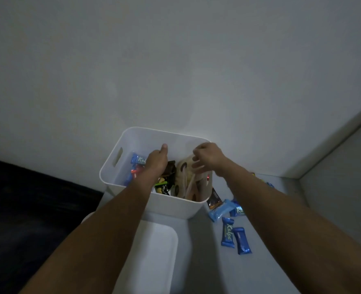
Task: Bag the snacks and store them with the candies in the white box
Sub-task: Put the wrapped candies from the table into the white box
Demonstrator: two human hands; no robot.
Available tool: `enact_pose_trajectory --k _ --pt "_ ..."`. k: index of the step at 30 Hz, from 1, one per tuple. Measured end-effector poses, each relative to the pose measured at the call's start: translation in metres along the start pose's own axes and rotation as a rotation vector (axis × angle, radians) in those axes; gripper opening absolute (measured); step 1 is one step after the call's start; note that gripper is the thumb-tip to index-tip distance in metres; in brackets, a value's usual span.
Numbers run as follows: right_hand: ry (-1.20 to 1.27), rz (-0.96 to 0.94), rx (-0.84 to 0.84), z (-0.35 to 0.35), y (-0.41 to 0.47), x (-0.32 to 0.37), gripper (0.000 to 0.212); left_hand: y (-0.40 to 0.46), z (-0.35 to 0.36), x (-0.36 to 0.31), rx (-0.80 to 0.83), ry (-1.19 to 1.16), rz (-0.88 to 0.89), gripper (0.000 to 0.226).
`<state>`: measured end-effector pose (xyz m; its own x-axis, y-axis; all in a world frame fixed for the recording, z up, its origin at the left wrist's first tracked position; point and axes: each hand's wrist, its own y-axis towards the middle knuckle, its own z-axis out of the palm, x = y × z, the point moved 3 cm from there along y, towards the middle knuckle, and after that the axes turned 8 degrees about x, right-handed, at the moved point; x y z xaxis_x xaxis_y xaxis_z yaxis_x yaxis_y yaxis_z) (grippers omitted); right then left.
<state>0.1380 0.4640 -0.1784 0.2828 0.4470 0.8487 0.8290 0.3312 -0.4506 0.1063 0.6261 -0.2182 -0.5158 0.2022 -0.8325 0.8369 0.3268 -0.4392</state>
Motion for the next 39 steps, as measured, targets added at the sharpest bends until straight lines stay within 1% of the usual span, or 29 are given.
enact_pose_trajectory --k 2,4,7,10,13,16,20,22,25,29,30,31,33,35,37,39 --pt "0.006 -0.026 -0.056 -0.018 -0.004 -0.004 0.018 -0.005 0.006 -0.005 0.026 0.029 0.091 0.056" --pt "-0.009 -0.023 -0.105 -0.036 -0.011 -0.011 0.019 -0.011 0.019 -0.013 0.056 0.043 0.193 0.045" --pt "-0.018 0.009 -0.150 -0.065 -0.024 -0.028 0.019 -0.030 0.049 -0.030 0.147 0.059 0.279 0.031" --pt "-0.103 0.077 -0.170 -0.089 -0.036 -0.053 0.015 -0.051 0.081 -0.042 0.168 0.211 0.408 0.017" --pt "-0.176 0.147 -0.190 -0.111 -0.046 -0.082 0.013 -0.071 0.110 -0.047 0.197 0.312 0.501 0.012" --pt "-0.180 0.193 -0.171 -0.125 -0.056 -0.108 0.013 -0.079 0.140 -0.043 0.280 0.429 0.510 0.013" --pt "-0.203 0.236 -0.165 -0.143 -0.063 -0.141 0.014 -0.078 0.170 -0.024 0.396 0.688 0.438 0.034" --pt "-0.240 0.263 -0.151 -0.150 -0.064 -0.156 0.015 -0.076 0.180 -0.009 0.433 0.744 0.392 0.045" --pt "-0.381 0.303 -0.148 -0.161 -0.065 -0.175 0.023 -0.065 0.193 0.018 0.424 0.819 0.321 0.061" --pt "-0.568 0.333 -0.112 -0.171 -0.059 -0.204 0.035 -0.045 0.210 0.052 0.402 0.887 0.265 0.072" --pt "-0.568 0.336 -0.112 -0.174 -0.056 -0.212 0.040 -0.041 0.214 0.059 0.397 0.897 0.250 0.074" --pt "-0.535 0.342 -0.124 -0.177 -0.053 -0.222 0.052 -0.036 0.217 0.066 0.387 0.912 0.243 0.078" --pt "-0.472 0.368 -0.160 -0.181 -0.045 -0.240 0.078 -0.030 0.224 0.078 0.338 0.988 0.274 0.094" --pt "-0.501 0.387 -0.166 -0.183 -0.035 -0.253 0.096 -0.024 0.231 0.089 0.297 1.074 0.300 0.110" --pt "-0.539 0.405 -0.159 -0.183 -0.029 -0.257 0.106 -0.018 0.237 0.097 0.341 1.087 0.226 0.122" --pt "-0.566 0.393 -0.133 -0.183 -0.022 -0.260 0.110 -0.012 0.243 0.105 0.401 1.059 0.151 0.127"
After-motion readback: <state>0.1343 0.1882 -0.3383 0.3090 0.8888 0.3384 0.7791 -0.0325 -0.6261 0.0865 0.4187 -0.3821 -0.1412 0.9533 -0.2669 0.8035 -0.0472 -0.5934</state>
